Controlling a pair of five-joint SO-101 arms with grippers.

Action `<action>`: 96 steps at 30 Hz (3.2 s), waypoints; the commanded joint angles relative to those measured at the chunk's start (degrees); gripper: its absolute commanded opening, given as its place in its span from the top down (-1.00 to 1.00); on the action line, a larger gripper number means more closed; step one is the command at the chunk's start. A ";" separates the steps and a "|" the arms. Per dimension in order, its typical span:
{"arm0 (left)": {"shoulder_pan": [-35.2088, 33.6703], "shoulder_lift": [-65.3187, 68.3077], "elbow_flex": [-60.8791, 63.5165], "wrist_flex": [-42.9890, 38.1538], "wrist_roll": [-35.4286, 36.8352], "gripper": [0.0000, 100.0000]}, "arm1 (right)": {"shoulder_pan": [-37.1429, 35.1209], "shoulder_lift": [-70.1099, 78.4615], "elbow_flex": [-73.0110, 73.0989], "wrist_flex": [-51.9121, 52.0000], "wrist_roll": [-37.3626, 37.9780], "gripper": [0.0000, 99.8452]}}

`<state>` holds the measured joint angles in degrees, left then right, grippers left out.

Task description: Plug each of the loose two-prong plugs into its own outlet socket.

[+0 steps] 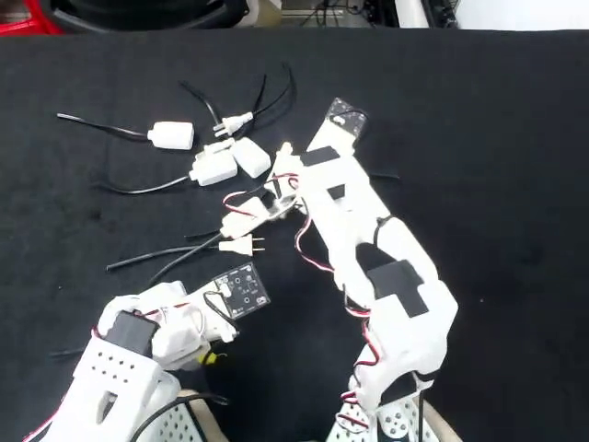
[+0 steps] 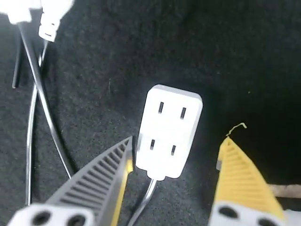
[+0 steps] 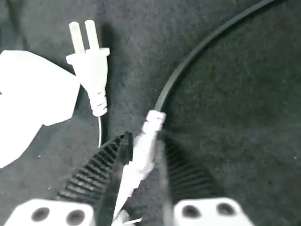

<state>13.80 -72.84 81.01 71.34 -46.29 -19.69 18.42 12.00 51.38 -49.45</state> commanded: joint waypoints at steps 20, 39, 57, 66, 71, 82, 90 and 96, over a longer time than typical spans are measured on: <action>0.75 -0.35 -0.22 -0.88 0.18 0.43 | -1.41 9.01 -11.30 8.70 -0.62 0.87; 0.48 -0.35 0.04 -1.58 0.18 0.43 | -2.20 15.25 -21.49 21.98 3.08 0.98; 0.31 -33.14 -1.45 4.66 14.77 0.43 | -1.14 -17.71 -11.47 25.76 8.62 0.98; -0.04 -32.18 -4.70 -1.58 22.51 0.43 | -6.33 -40.66 6.55 6.77 13.63 0.98; -5.23 -31.82 -10.77 -5.01 30.15 0.43 | -7.30 -57.19 27.30 -13.71 16.62 0.98; -7.34 -31.74 -3.38 -16.97 41.58 0.43 | -18.02 -96.84 75.12 -56.18 18.73 0.98; -7.43 -31.74 -3.12 -17.76 43.43 0.43 | -24.53 -106.86 80.31 -47.91 18.37 0.98; -7.69 -31.74 -3.12 -17.93 43.08 0.43 | -26.90 -110.90 80.48 -43.60 18.46 0.98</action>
<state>6.24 -104.40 78.29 55.34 -3.56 -44.13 -91.21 92.62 5.41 -31.34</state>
